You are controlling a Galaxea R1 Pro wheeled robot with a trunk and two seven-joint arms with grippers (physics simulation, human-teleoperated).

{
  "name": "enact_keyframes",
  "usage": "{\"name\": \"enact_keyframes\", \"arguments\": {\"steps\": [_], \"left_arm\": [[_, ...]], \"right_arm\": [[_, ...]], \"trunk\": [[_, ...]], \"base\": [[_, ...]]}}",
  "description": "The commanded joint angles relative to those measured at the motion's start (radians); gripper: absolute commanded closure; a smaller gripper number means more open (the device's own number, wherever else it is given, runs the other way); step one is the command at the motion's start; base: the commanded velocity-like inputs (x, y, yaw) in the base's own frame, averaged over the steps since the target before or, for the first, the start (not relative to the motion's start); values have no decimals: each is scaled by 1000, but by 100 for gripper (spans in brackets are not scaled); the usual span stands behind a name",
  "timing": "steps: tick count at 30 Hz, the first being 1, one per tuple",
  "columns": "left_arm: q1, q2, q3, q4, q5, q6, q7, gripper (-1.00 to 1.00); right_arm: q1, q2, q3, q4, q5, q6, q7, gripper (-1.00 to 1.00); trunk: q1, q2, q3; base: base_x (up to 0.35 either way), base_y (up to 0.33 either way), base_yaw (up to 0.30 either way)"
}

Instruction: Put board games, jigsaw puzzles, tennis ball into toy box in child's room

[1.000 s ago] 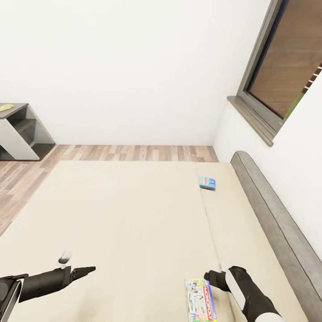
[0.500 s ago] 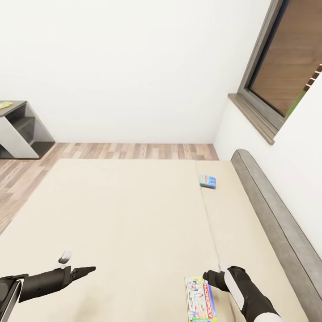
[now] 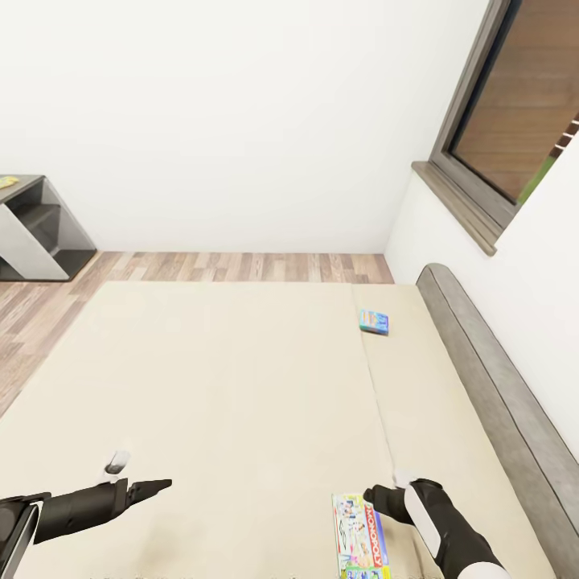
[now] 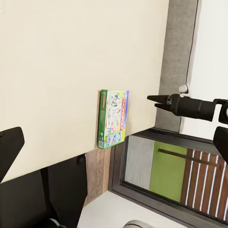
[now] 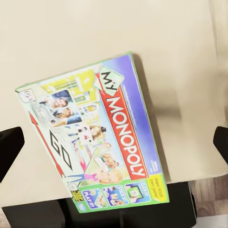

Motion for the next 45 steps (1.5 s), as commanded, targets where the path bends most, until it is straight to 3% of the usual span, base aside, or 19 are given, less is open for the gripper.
{"name": "enact_keyframes", "arguments": {"steps": [1, 12, 45], "left_arm": [[-1, 0, 1, 0, 0, 10, -4, -100], [-1, 0, 1, 0, 0, 10, -4, -100], [-1, 2, 2, 2, 1, 9, 0, -100]], "right_arm": [[0, -1, 0, -1, -11, 4, 1, -100], [0, -14, -2, -2, -15, 5, 106, -100], [0, -17, -11, -4, -13, 8, 117, -100]], "trunk": [[0, -2, -3], [0, -2, -21], [0, -2, -32]], "base": [[0, 0, 0], [0, 0, 0], [0, 0, 0]]}}
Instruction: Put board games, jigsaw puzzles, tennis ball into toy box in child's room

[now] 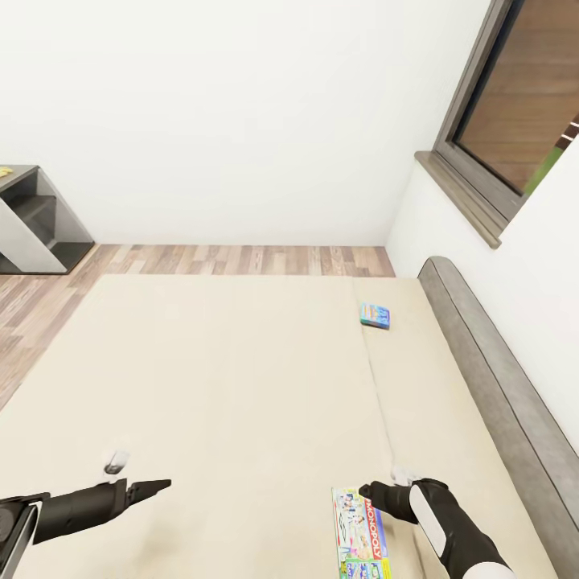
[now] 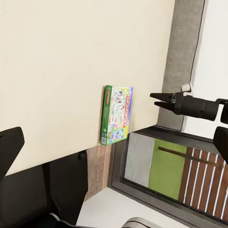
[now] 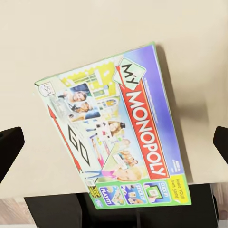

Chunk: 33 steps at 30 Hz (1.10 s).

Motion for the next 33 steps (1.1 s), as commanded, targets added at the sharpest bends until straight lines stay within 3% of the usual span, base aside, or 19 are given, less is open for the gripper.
{"name": "enact_keyframes", "arguments": {"steps": [1, 33], "left_arm": [[-1, -1, 0, -1, 0, 10, -3, -100], [-1, -3, -2, -1, 0, 10, -2, -100]], "right_arm": [[0, 1, -3, -1, 3, 5, 5, -100], [0, 2, -3, -5, 2, 6, 5, -100]], "trunk": [[1, -2, -1], [1, -2, -1]], "base": [[0, 0, 0], [0, 0, 0]]}}
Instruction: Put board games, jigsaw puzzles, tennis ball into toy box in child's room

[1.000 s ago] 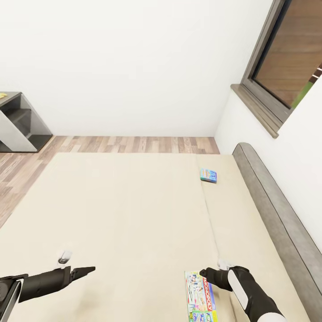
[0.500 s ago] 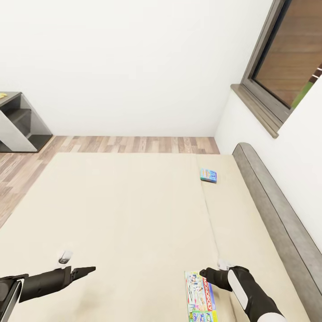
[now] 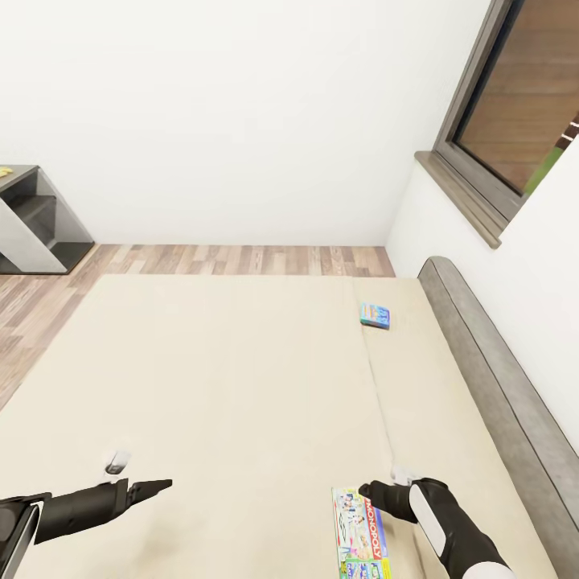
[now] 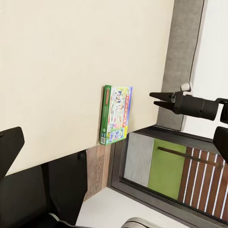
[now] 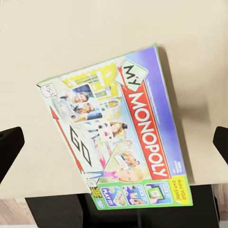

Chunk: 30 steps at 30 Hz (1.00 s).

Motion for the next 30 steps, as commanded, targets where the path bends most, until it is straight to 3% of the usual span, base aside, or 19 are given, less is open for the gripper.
{"name": "enact_keyframes", "arguments": {"steps": [1, 12, 30], "left_arm": [[-1, 0, 1, 0, 0, 10, -4, -100], [-1, 1, 1, 0, 1, 10, -5, -100], [-1, 6, 3, -2, 5, 16, -17, -100]], "right_arm": [[0, 0, -3, -1, 3, 6, 5, -100], [0, -1, -3, -3, 5, 7, 4, -100], [0, -2, -5, -3, 6, 6, 1, -100]], "trunk": [[1, -2, -1], [1, -2, -4], [1, -2, -31]], "base": [[0, 0, 0], [0, 0, 0], [0, 0, 0]]}}
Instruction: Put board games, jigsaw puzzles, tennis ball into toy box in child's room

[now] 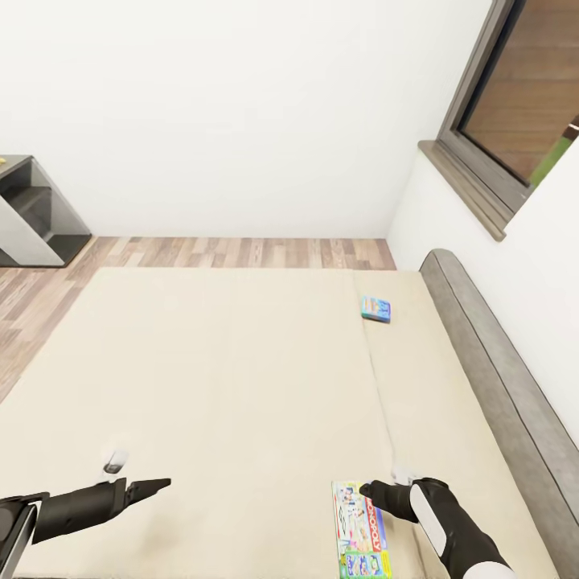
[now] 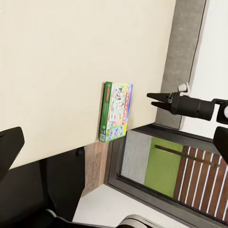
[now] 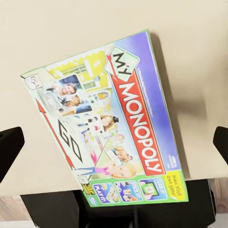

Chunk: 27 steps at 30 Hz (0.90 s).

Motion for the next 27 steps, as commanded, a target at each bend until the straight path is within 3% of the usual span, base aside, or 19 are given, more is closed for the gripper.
{"name": "enact_keyframes", "arguments": {"steps": [1, 22, 27], "left_arm": [[0, 1, 1, 0, 2, 11, -4, -100], [0, 0, -1, -1, 6, 12, -5, -100], [0, 3, -2, -20, 7, 15, -35, -100]], "right_arm": [[0, 1, -3, -1, 3, 5, 5, -100], [0, 0, -3, -2, 2, 6, 7, -100], [0, 0, -3, -2, 3, 5, 7, -100]], "trunk": [[0, -2, -3], [0, -2, -38], [0, -2, -46]], "base": [[0, 0, 0], [0, 0, 0], [0, 0, 0]]}}
